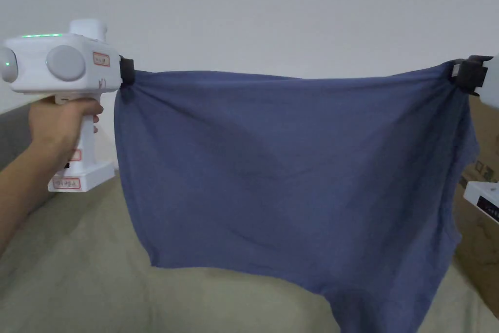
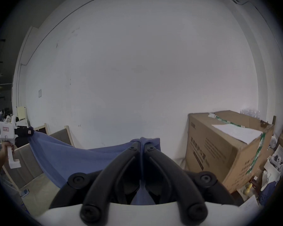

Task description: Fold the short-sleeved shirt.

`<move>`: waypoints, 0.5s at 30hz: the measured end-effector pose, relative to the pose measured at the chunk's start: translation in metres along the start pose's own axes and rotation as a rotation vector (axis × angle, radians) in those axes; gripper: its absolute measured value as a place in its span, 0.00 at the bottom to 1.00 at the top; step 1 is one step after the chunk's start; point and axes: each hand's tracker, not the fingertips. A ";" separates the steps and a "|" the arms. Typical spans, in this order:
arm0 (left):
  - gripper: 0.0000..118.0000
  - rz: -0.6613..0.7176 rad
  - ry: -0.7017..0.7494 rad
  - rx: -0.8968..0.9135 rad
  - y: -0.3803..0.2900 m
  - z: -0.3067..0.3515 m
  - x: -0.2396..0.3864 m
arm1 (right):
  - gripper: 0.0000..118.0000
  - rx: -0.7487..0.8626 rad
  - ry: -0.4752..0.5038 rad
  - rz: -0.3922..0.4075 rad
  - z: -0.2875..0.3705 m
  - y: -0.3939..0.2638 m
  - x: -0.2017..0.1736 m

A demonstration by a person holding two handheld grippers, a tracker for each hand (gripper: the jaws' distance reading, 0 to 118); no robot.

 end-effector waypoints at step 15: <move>0.02 0.001 0.003 -0.011 -0.073 -0.064 -0.021 | 0.02 -0.065 0.032 -0.008 -0.054 -0.086 0.011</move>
